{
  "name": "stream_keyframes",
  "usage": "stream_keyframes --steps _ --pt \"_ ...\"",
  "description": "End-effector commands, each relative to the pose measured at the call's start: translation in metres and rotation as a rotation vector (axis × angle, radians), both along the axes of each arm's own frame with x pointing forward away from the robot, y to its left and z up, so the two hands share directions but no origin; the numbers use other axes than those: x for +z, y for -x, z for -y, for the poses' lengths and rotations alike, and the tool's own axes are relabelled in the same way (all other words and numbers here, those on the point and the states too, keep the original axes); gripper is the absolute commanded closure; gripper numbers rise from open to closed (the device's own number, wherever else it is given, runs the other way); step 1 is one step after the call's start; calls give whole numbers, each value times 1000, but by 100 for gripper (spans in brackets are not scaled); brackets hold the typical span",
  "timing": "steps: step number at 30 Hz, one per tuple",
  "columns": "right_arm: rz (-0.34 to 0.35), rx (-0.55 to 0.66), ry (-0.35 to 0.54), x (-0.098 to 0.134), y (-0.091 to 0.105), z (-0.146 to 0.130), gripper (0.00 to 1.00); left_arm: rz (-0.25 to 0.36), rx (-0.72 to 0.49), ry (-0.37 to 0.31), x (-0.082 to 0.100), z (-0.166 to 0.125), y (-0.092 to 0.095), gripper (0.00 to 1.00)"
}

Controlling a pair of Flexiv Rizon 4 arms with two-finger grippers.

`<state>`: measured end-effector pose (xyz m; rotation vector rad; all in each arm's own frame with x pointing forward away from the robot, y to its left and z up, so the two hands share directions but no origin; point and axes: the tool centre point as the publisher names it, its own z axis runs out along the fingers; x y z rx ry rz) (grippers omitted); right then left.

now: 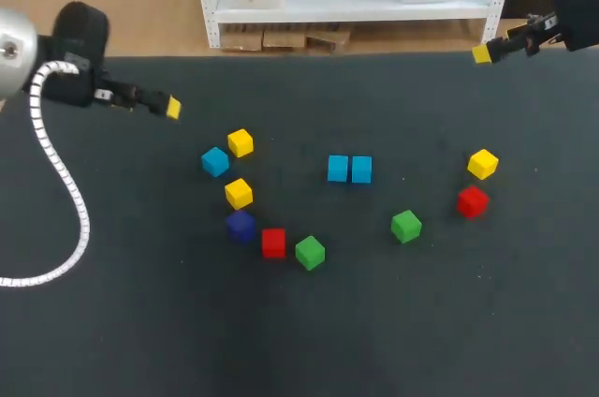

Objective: Place the blue cubes, place green cubes on the blue cubes, place the yellow cubes on the green cubes, then place the red cubes on the yellow cubes, and place purple cube on the red cubes.

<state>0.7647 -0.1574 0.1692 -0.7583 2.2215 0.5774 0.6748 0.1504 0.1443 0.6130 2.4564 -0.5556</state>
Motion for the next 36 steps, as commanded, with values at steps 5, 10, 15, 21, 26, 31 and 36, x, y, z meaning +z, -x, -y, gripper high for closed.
stream_keyframes --steps 5,10,15,21,26,31,36 --pt "1 3 -3 -1 0 0 0 -168 -206 -482 -26 49 -13 0" --pt "1 3 -3 -1 0 0 0 -222 -300 -576 -53 58 -30 0" --pt "1 3 -3 -1 0 0 0 -275 -363 -663 -79 57 -45 0" --pt "1 3 -3 -1 0 0 0 -339 -396 -703 -104 55 -61 0" --pt "1 3 -3 -1 0 0 0 -412 -373 -695 -125 48 -76 0" --pt "1 3 -3 -1 0 0 0 -442 -341 -683 -132 42 -79 0" --pt "1 3 -3 -1 0 0 0 -445 -345 -697 -139 42 -77 0"
